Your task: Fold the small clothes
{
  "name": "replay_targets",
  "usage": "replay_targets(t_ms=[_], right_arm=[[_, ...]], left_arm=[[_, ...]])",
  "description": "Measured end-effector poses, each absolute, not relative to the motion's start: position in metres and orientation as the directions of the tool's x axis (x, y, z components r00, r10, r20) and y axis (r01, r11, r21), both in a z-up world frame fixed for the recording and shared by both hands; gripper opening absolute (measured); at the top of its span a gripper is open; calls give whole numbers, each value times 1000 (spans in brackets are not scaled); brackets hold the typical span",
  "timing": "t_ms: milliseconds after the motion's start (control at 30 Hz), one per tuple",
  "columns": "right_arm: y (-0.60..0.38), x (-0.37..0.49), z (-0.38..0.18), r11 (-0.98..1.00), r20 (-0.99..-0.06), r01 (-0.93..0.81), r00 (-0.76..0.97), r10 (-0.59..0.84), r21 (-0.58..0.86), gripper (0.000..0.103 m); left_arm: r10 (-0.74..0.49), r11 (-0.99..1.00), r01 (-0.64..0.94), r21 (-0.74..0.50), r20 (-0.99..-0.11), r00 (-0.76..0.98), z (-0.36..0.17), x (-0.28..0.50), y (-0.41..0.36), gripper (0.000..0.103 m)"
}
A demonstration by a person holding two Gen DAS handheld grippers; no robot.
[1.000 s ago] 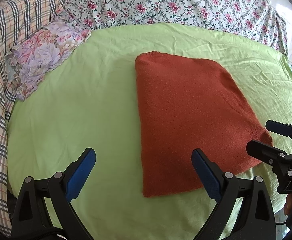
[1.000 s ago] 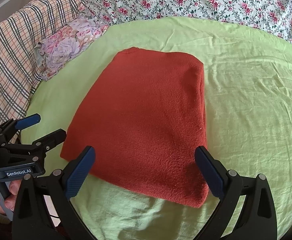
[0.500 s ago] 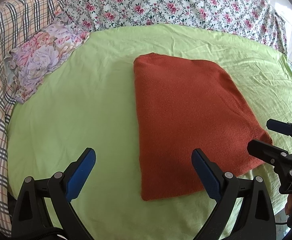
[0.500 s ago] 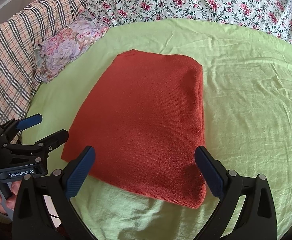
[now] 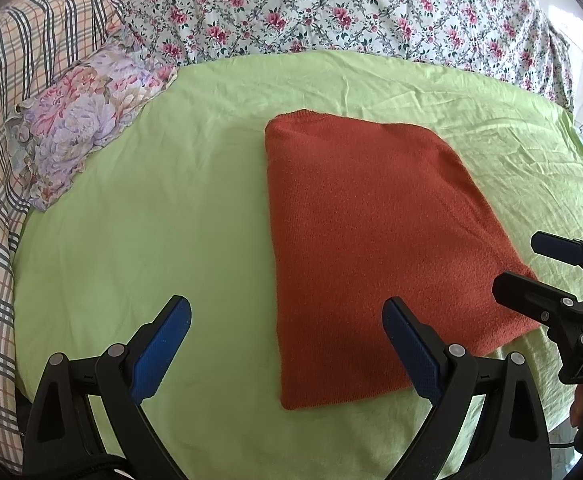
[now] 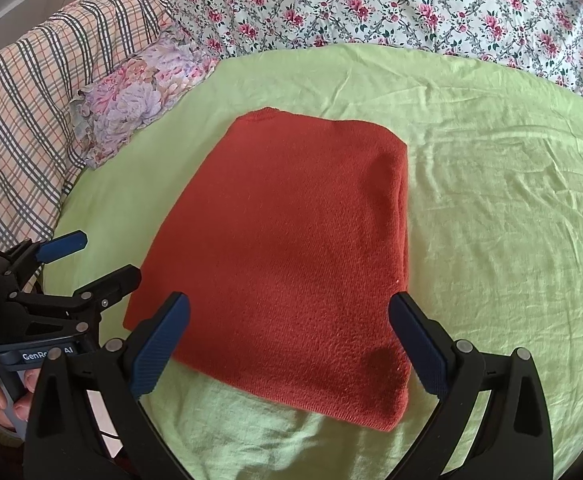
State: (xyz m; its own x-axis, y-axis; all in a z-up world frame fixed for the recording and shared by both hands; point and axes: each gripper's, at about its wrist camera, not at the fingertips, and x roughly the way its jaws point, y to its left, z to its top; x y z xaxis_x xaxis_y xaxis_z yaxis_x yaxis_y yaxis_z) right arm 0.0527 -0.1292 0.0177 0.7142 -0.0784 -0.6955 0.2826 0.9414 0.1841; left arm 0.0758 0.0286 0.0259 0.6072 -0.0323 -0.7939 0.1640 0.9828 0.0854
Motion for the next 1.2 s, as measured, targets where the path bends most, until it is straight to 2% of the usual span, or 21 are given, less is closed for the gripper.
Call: replay_targets(t_ms=[1200], right_arm=[[-148, 62, 15, 936, -694, 300, 714, -93, 183, 99]], left_arm=[[-49, 984, 168, 63, -805, 591, 18, 103, 26, 97]])
